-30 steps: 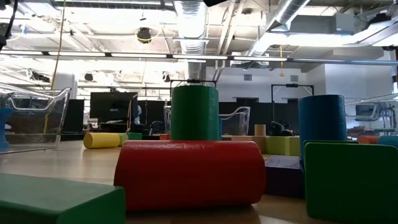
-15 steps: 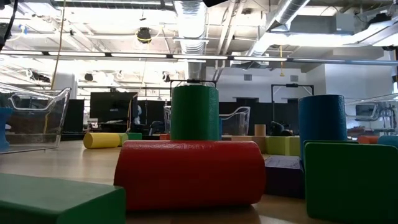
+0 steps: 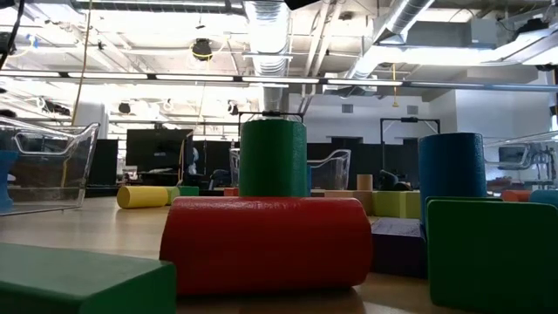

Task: Sort blocks by size
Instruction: Put the blue rectangular block into the top transparent bin

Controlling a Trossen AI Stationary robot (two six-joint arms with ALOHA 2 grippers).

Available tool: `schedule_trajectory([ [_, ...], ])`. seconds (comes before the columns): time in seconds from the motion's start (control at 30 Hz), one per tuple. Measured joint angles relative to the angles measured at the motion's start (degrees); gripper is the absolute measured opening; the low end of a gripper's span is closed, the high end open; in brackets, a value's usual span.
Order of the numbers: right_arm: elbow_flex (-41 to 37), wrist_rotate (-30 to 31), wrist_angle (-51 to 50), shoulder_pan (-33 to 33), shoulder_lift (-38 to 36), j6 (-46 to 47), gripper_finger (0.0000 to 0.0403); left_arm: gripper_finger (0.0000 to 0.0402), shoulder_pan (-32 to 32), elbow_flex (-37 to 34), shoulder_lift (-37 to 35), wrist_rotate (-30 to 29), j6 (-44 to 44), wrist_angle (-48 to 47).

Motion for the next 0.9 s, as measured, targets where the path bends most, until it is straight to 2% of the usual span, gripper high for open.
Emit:
schedule_trajectory([
  [0.13,0.00,0.00,0.00,0.00,0.00,0.00,0.0256,0.0201,0.00,2.97,0.00,-2.43,2.28,-0.05],
  [0.5,0.00,0.00,-0.05,0.04,0.00,-0.02,0.0256,0.0201,0.00,10.55,0.00,-18.00,10.77,0.09],
  [0.57,0.00,0.00,-0.23,0.04,0.00,-0.04,0.0256,0.0201,0.00,11.44,0.00,-23.61,13.09,0.64],
  [0.73,0.00,0.00,-0.45,0.02,0.00,-0.04,0.0256,0.0201,0.00,12.70,-0.02,-43.18,22.10,5.97],
  [0.8,0.00,0.00,-0.53,0.02,-0.02,-0.04,0.0256,0.0201,0.11,12.70,0.00,-47.78,25.84,7.32],
  [0.9,0.00,0.00,-1.28,0.04,-0.02,-0.01,0.0256,0.0201,1.32,12.16,-0.01,-51.12,28.23,7.45],
])
